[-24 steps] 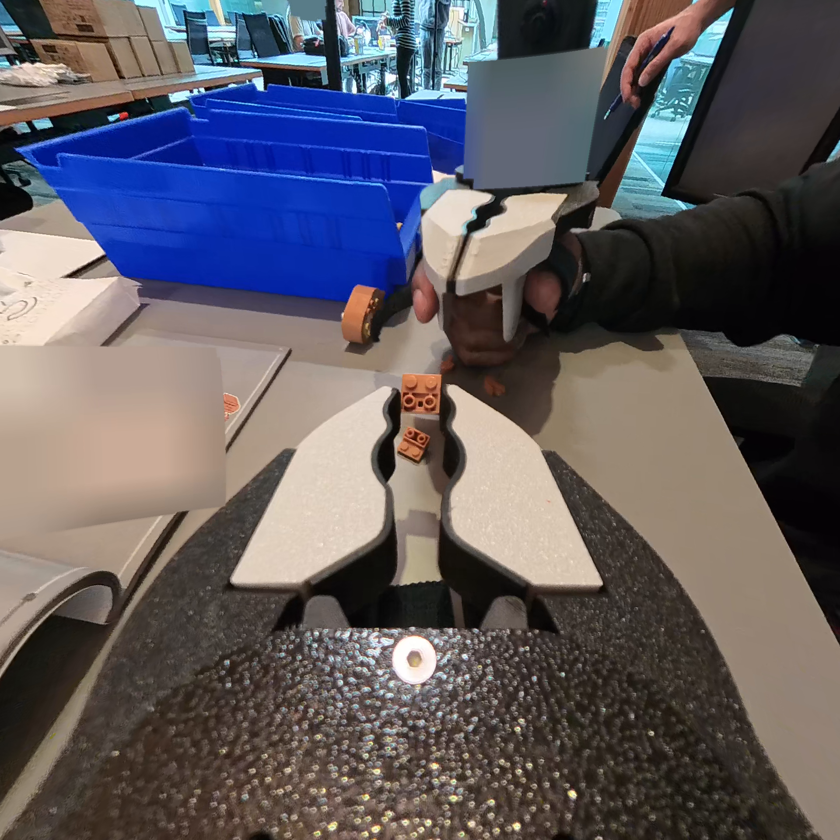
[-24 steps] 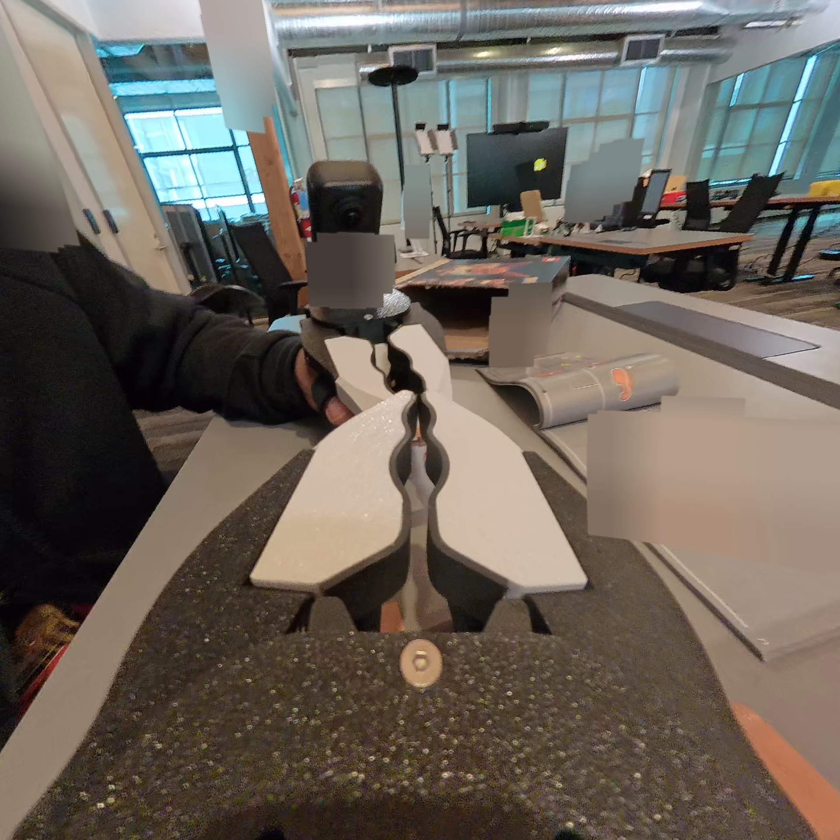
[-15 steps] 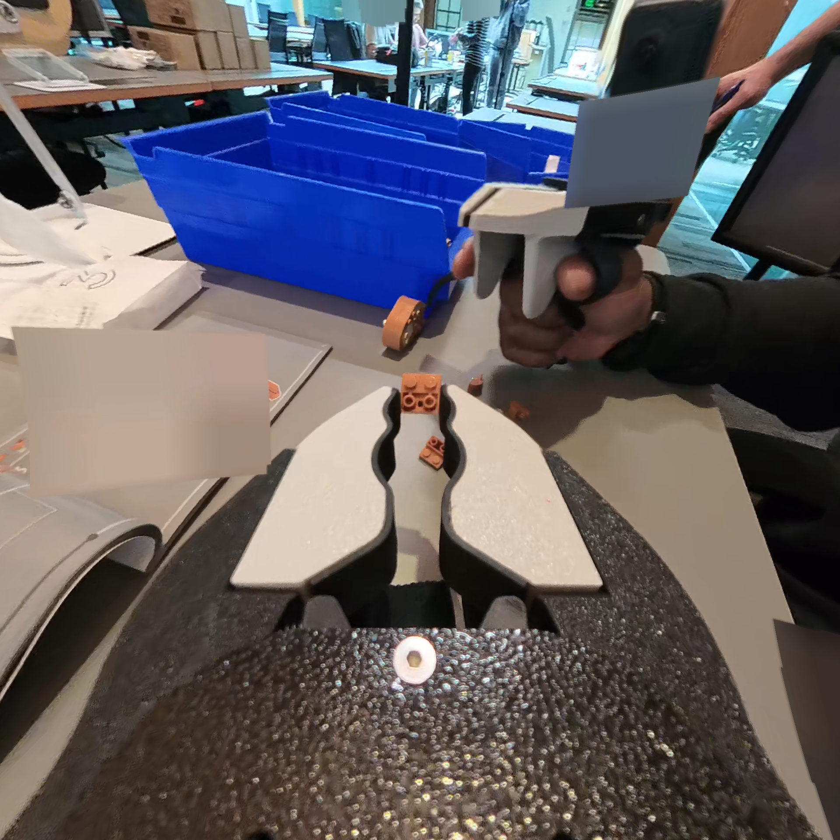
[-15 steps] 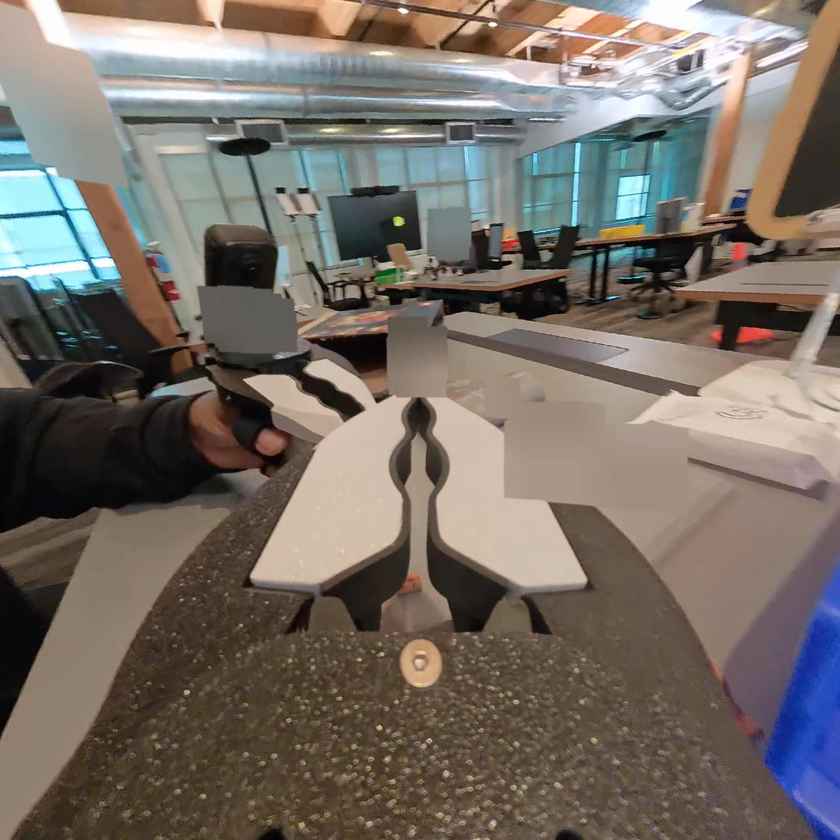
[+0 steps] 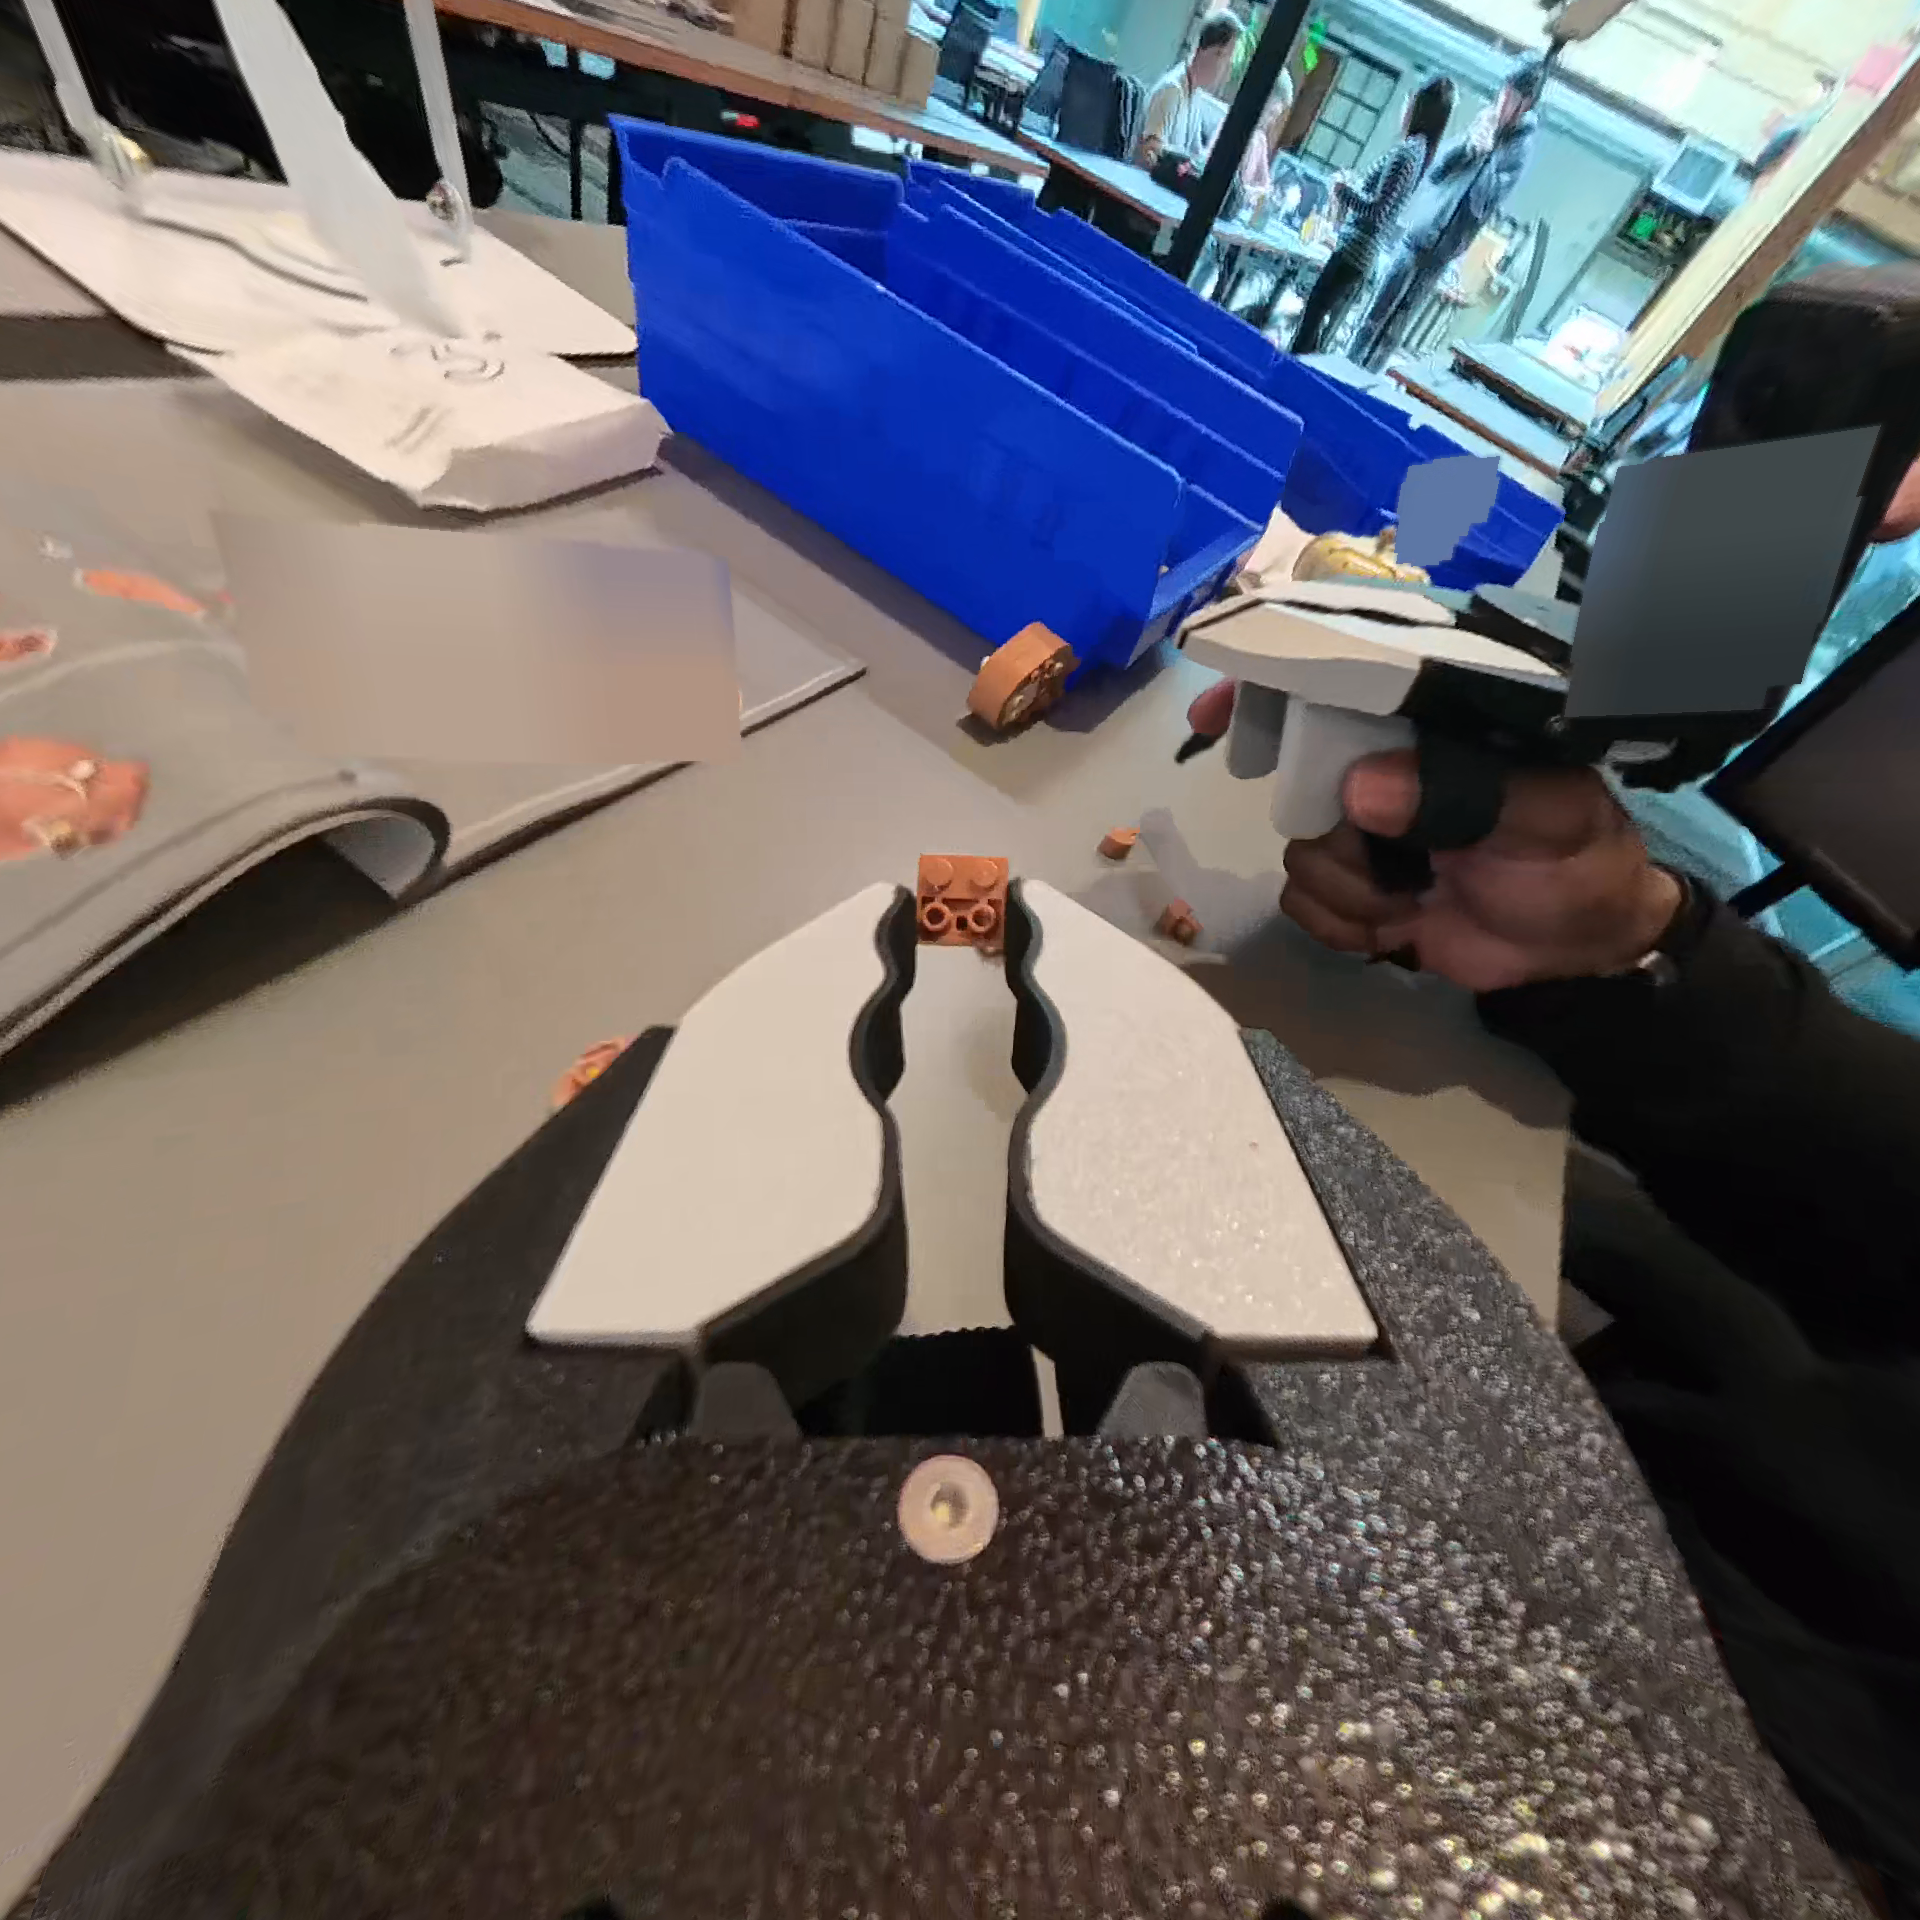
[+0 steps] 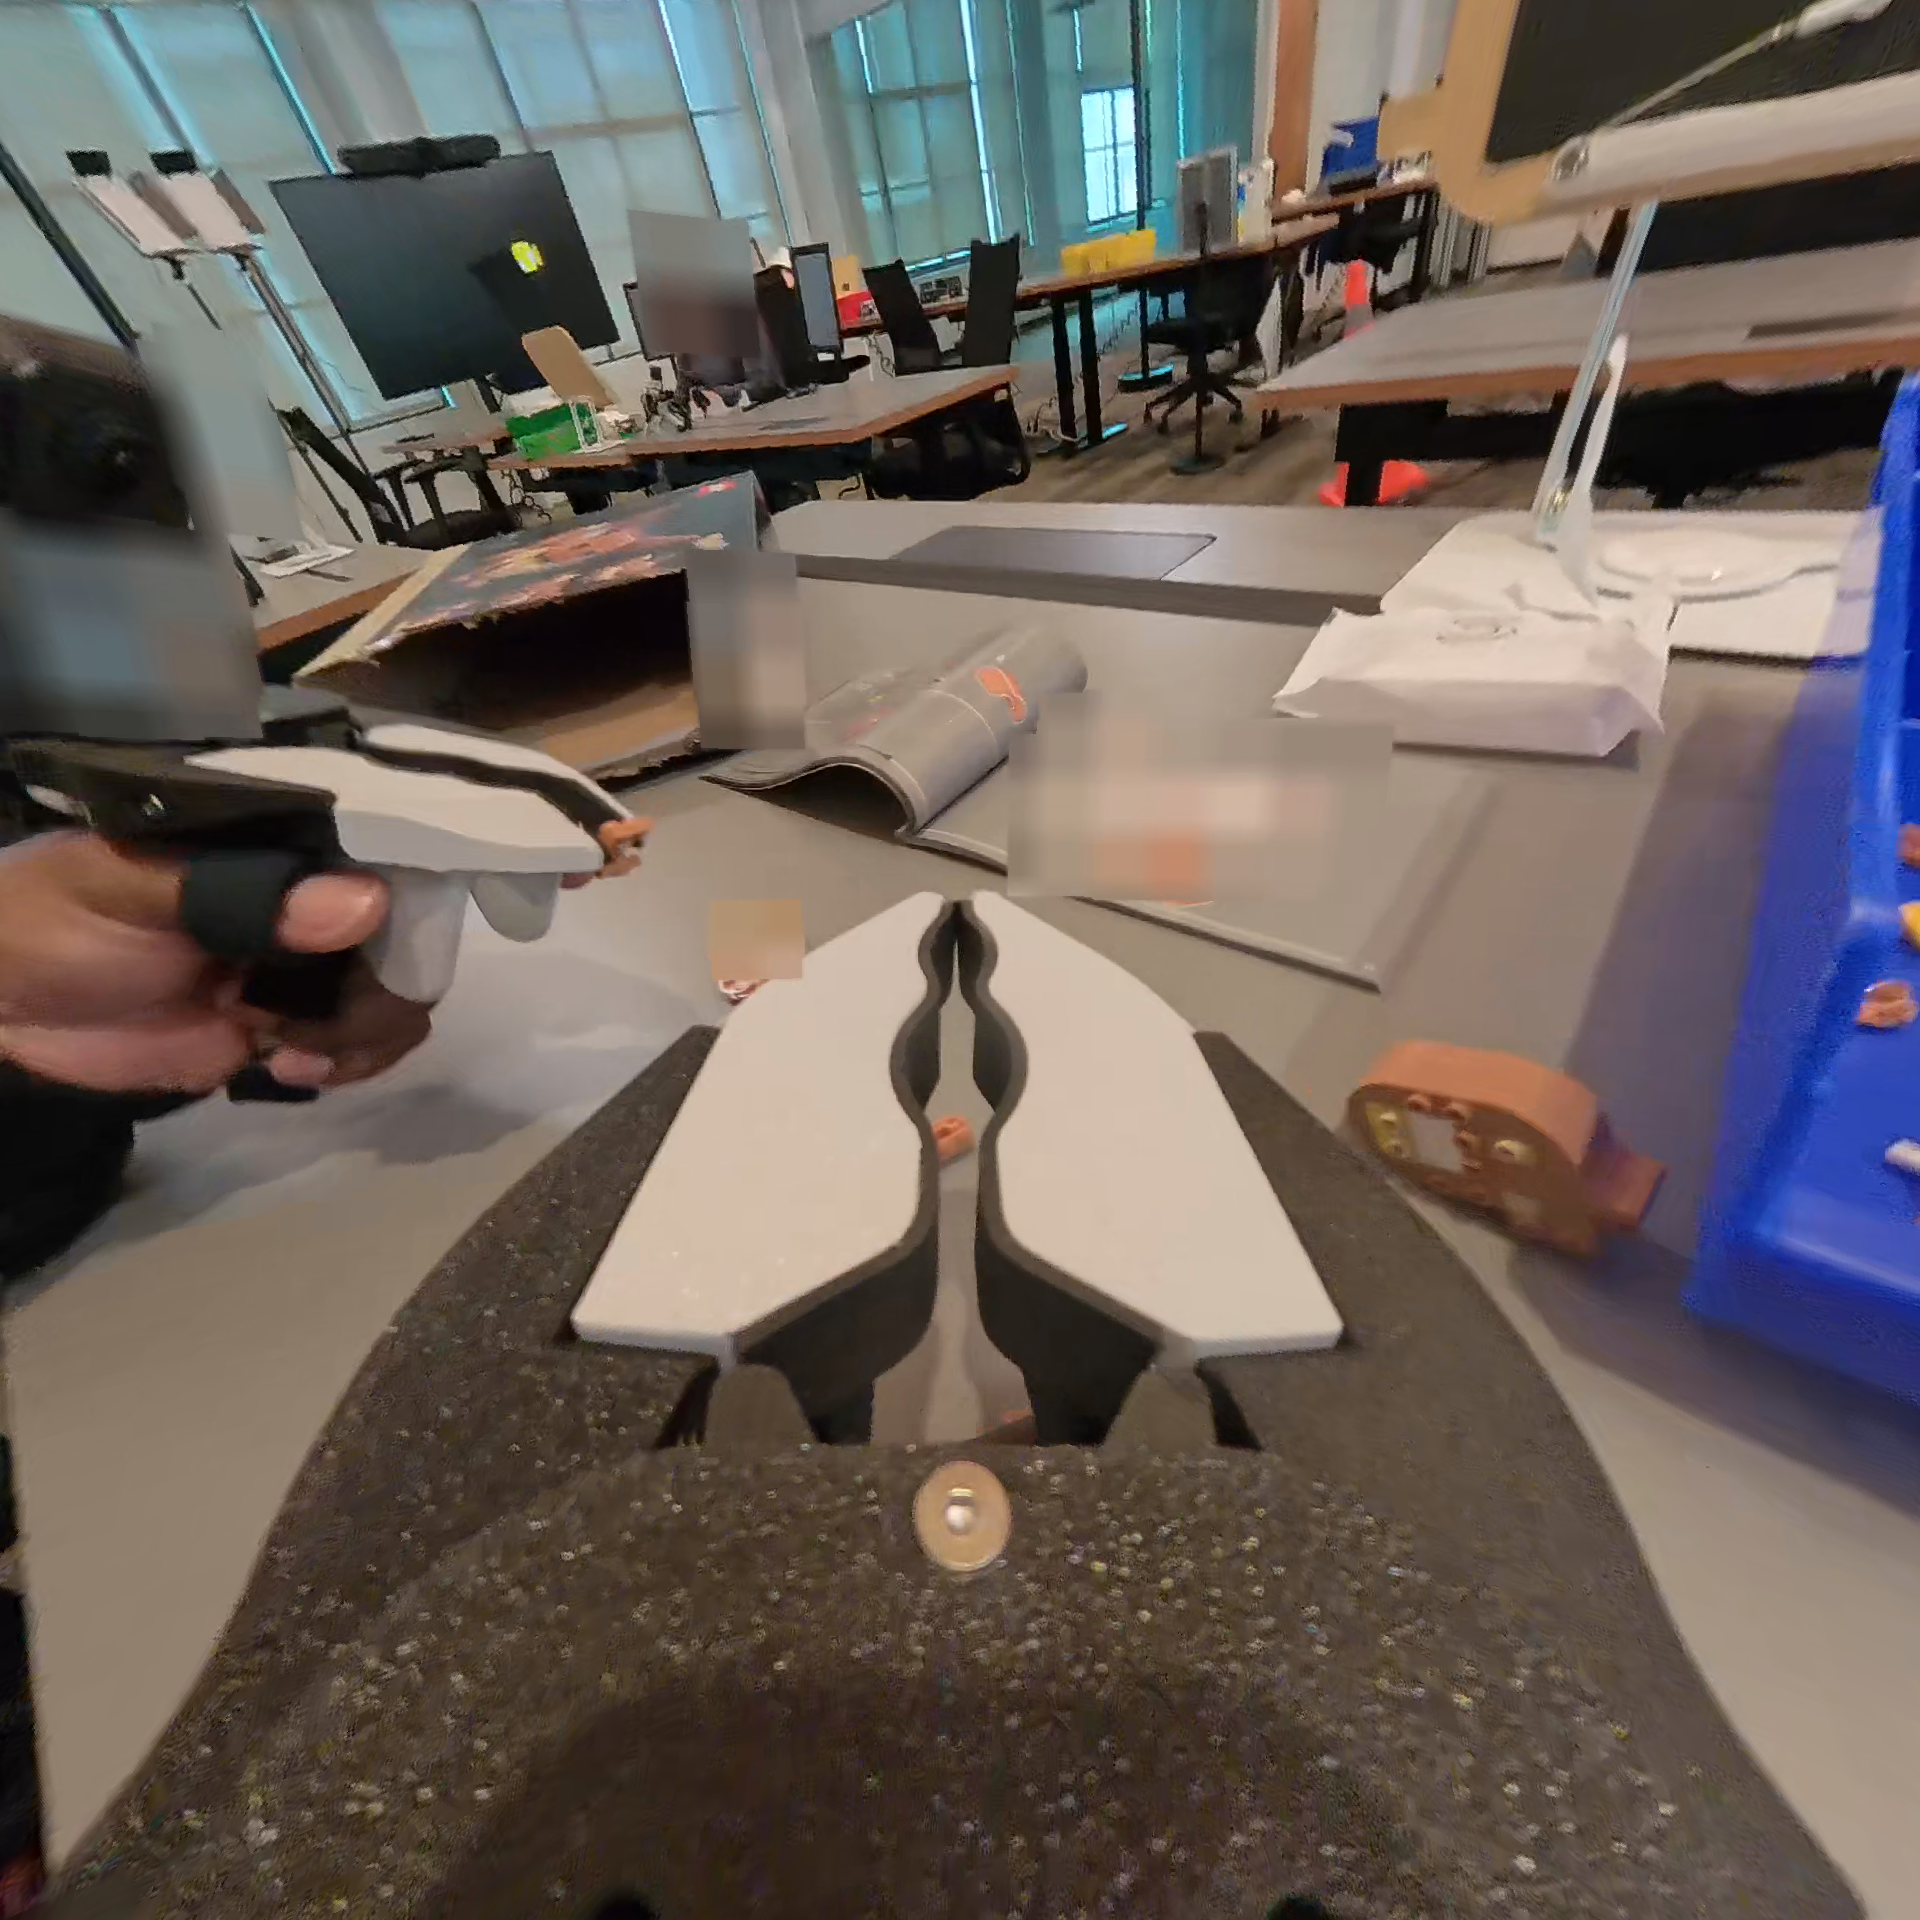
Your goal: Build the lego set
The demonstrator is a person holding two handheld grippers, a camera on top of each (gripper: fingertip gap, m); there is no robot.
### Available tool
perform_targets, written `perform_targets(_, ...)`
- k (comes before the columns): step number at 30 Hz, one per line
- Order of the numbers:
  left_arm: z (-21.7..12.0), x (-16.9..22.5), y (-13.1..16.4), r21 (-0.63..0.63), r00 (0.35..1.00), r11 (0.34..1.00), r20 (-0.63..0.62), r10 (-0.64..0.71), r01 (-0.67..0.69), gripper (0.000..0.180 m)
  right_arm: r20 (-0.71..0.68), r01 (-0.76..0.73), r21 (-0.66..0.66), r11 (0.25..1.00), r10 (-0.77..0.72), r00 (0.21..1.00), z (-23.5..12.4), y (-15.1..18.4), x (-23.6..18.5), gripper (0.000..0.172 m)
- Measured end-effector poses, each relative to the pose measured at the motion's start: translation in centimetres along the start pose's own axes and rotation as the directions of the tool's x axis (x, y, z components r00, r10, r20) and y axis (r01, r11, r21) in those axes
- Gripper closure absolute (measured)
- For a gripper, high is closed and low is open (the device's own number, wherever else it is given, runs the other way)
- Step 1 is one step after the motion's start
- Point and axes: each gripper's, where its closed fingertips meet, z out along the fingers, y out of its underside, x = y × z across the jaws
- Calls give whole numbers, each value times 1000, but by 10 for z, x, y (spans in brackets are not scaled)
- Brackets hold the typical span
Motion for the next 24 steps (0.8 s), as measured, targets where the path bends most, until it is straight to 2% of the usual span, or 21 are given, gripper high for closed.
perform_targets(3,1,11,4,23,998,998,-26,-59,59,164,24,-62,-25,998,63,998,5,3,-18,172)
perform_targets(9,11,22,13,29,990,992,-74,-120,122,164,44,-53,-75,996,57,997,13,15,-45,172)
perform_targets(19,23,29,22,-1,991,994,-71,-113,113,164,80,-36,-175,984,51,995,10,38,-63,172)
perform_targets(21,24,28,22,2,991,994,-69,-112,113,164,50,-18,-165,986,26,998,6,33,-54,172)
perform_targets(24,18,19,18,27,992,992,-37,-119,120,164,-89,-18,-112,994,9,996,-21,17,-8,172)
